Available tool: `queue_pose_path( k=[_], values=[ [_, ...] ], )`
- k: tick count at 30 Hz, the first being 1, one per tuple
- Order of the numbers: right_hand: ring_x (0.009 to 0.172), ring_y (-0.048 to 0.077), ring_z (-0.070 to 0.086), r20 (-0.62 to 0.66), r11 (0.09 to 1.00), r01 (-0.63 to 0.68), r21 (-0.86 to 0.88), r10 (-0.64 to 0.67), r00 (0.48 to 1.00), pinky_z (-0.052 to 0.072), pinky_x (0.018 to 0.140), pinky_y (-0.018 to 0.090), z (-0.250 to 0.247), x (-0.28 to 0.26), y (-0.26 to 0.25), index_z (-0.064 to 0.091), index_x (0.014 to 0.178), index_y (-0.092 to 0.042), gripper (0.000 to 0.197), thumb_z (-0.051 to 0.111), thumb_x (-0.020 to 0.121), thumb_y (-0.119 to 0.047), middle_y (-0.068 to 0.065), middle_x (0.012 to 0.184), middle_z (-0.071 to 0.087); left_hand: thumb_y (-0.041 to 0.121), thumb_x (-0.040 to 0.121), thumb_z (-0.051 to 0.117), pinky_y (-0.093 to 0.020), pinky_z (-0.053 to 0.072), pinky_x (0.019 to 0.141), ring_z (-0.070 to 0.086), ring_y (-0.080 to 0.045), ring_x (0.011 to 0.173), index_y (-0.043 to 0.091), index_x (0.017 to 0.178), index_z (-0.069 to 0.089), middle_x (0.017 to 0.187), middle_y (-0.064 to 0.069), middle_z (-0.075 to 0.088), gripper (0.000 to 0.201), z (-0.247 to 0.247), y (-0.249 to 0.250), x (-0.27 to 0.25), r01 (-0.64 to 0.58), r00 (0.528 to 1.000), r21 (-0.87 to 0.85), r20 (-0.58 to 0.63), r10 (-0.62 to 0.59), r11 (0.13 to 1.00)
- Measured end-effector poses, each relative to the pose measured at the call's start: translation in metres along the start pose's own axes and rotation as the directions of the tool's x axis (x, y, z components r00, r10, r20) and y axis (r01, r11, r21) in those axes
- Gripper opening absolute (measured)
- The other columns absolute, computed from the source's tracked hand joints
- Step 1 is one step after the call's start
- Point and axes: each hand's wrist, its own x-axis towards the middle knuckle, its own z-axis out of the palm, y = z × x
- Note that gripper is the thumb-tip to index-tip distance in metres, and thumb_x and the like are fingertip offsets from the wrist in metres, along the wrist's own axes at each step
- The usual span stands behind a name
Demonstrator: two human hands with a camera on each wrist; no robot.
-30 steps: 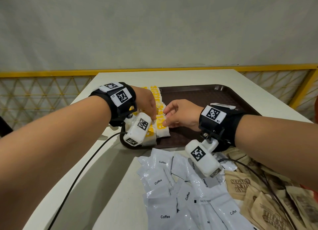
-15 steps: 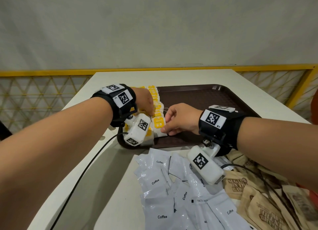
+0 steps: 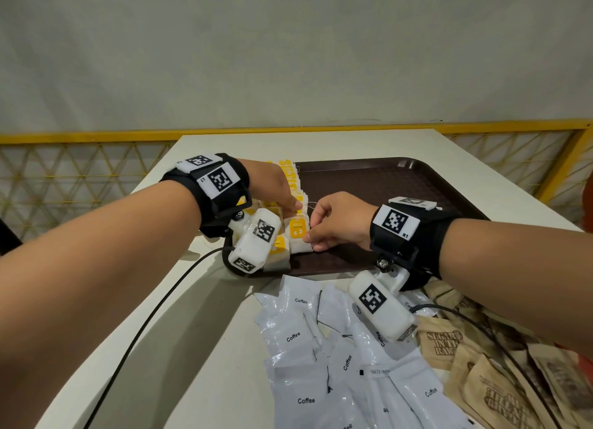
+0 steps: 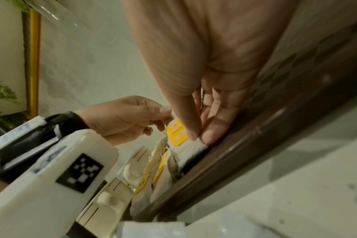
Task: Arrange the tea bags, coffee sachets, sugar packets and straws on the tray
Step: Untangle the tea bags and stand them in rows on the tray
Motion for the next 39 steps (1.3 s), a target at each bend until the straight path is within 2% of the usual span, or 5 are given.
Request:
queue_pose_path(
  k=[6, 18, 24, 29, 39],
  values=[
    [0.06, 0.02, 0.063, 0.033, 0.998, 0.011, -0.062, -0.009, 0.999, 0.058, 0.062, 0.026, -0.002, -0.002, -0.002, 0.055, 0.069, -0.004, 0.023, 0.072, 0.078, 0.008, 0.014, 0.065, 0.061, 0.035, 0.078, 0.076, -0.024, 0.046, 0.081, 0.058, -0.004, 0.085, 0.029, 0.077, 0.073, 0.081, 0.017, 0.067, 0.007, 0.002, 0.0, -0.001, -0.055, 0.997, -0.036, 0.05, 0.057, 0.998],
    [0.061, 0.01, 0.049, 0.268, 0.824, 0.125, -0.552, 0.034, 0.963, 0.044, 0.056, 0.02, -0.002, -0.008, -0.015, 0.075, 0.095, -0.018, 0.02, 0.064, 0.086, -0.005, -0.006, 0.064, 0.055, 0.035, 0.079, 0.074, -0.031, 0.05, 0.08, 0.059, -0.014, 0.087, 0.016, 0.085, 0.072, 0.088, 0.003, 0.067, 0.02, 0.007, 0.001, 0.003, -0.011, 0.996, -0.075, -0.084, 0.005, 0.997],
    [0.06, 0.009, 0.052, 0.182, 0.957, 0.029, -0.29, 0.025, 0.983, 0.048, 0.057, 0.02, -0.004, -0.008, -0.018, 0.071, 0.088, -0.006, 0.007, 0.065, 0.087, -0.004, 0.002, 0.07, 0.061, 0.026, 0.095, 0.055, -0.02, 0.038, 0.06, 0.05, -0.006, 0.072, 0.011, 0.114, 0.065, 0.116, -0.006, 0.063, 0.026, 0.006, -0.007, -0.016, -0.113, 0.905, -0.56, -0.399, -0.148, 0.821],
    [0.103, 0.034, 0.064, -0.132, 1.0, 0.002, 0.03, 0.002, 0.991, 0.054, 0.087, 0.034, -0.008, 0.012, -0.017, 0.06, 0.116, 0.006, 0.029, 0.053, 0.088, 0.009, 0.024, 0.115, 0.063, 0.037, 0.101, 0.04, -0.035, 0.024, 0.111, 0.03, -0.025, 0.14, 0.01, 0.147, 0.032, 0.153, -0.008, 0.031, 0.053, 0.023, -0.005, -0.036, -0.046, 0.936, -0.802, -0.243, -0.255, 0.595],
    [0.111, 0.033, 0.061, -0.226, 0.978, -0.043, -0.206, -0.004, 0.974, 0.052, 0.094, 0.042, 0.004, 0.046, -0.015, 0.065, 0.116, -0.006, 0.033, 0.06, 0.083, -0.004, 0.017, 0.117, 0.065, 0.035, 0.102, 0.038, -0.039, 0.026, 0.115, 0.031, -0.022, 0.14, 0.013, 0.147, 0.034, 0.154, -0.003, 0.031, 0.05, 0.036, -0.007, -0.039, -0.042, 0.936, -0.663, -0.287, -0.202, 0.748]
  ],
)
